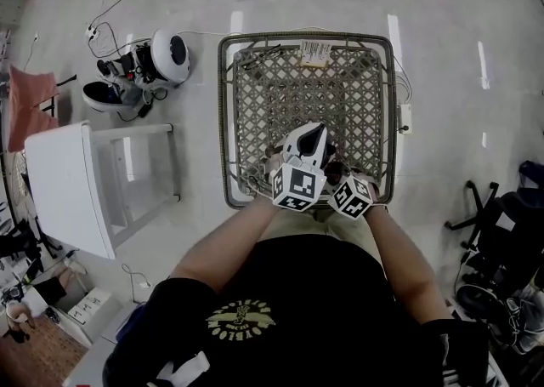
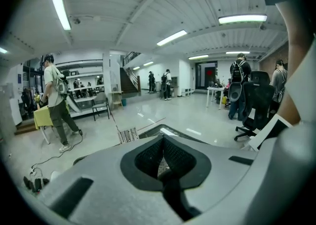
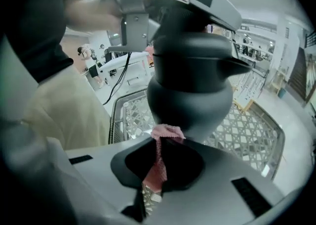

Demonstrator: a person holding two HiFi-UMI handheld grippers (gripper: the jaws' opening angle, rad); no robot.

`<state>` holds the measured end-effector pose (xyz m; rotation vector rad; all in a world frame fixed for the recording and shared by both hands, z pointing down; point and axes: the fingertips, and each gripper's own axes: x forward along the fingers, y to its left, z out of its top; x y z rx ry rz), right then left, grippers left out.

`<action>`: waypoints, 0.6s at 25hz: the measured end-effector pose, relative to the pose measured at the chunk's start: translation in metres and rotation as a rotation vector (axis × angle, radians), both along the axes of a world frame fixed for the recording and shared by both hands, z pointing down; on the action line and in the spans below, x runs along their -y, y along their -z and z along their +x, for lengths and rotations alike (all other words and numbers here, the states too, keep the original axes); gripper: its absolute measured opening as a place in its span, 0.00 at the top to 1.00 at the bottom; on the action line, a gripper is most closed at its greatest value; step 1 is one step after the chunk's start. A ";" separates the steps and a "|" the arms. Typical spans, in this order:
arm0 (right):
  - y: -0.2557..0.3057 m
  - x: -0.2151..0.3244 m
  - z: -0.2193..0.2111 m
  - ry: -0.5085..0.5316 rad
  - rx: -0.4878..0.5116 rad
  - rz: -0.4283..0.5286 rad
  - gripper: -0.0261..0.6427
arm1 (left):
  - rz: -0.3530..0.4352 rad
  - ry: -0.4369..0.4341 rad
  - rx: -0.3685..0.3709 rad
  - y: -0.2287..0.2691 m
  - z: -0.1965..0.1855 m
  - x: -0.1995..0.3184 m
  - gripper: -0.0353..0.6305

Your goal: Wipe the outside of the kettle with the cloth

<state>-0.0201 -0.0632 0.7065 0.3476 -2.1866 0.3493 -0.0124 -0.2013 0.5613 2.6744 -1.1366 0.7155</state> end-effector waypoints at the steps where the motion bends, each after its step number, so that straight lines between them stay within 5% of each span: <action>1: -0.004 0.004 0.005 0.009 -0.019 0.001 0.92 | 0.005 0.000 0.004 0.000 0.000 0.000 0.94; 9: -0.008 0.047 0.039 0.051 -0.143 0.060 0.92 | 0.013 -0.001 0.000 -0.001 0.001 0.000 0.94; 15: 0.015 0.096 0.040 0.033 -0.114 0.147 0.92 | 0.007 -0.010 0.003 -0.003 0.002 0.000 0.94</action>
